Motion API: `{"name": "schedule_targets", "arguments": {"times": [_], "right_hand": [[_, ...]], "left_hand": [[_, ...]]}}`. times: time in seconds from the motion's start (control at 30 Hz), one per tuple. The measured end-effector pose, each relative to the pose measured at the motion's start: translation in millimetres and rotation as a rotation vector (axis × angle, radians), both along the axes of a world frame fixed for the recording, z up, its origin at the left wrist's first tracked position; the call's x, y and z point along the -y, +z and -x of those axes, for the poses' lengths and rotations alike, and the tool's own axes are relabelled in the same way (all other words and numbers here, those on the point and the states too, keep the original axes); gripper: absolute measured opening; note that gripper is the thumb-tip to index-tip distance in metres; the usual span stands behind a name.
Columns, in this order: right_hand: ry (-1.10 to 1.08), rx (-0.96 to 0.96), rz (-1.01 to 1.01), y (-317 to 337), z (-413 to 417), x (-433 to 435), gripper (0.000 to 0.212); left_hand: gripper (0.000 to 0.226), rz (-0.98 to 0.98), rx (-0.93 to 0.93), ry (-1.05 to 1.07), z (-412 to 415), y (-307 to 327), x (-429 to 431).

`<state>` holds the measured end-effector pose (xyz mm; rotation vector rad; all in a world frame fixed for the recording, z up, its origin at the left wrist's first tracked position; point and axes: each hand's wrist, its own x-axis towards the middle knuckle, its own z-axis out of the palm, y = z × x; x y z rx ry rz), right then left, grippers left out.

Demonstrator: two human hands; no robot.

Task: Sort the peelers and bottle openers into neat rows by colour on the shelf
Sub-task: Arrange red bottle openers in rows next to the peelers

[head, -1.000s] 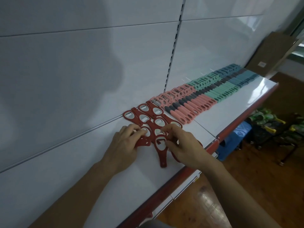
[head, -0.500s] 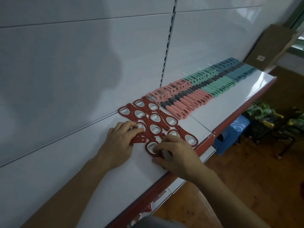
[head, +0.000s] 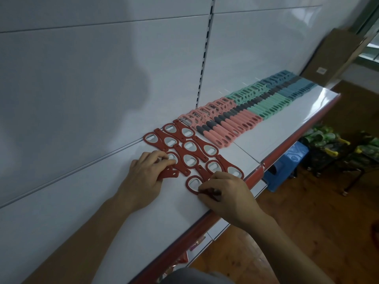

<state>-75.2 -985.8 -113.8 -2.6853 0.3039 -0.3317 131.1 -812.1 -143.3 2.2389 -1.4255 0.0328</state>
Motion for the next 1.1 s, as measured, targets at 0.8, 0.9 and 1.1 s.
{"name": "schedule_targets", "arguments": {"times": [0.8, 0.9, 1.1], "right_hand": [[-0.322, -0.026, -0.100, 16.0, 2.7, 60.1, 0.027], [-0.311, -0.116, -0.082, 16.9, -2.7, 68.2, 0.037], [-0.256, -0.171, -0.058, 13.7, -10.5, 77.2, 0.039]], "left_hand": [[0.021, 0.208, -0.289, -0.171, 36.5, 18.0, 6.2], [0.042, 0.098, -0.291, -0.254, 45.6, 12.0, 15.5], [0.056, -0.006, -0.187, -0.265, 55.5, 13.6, 30.0]]}}
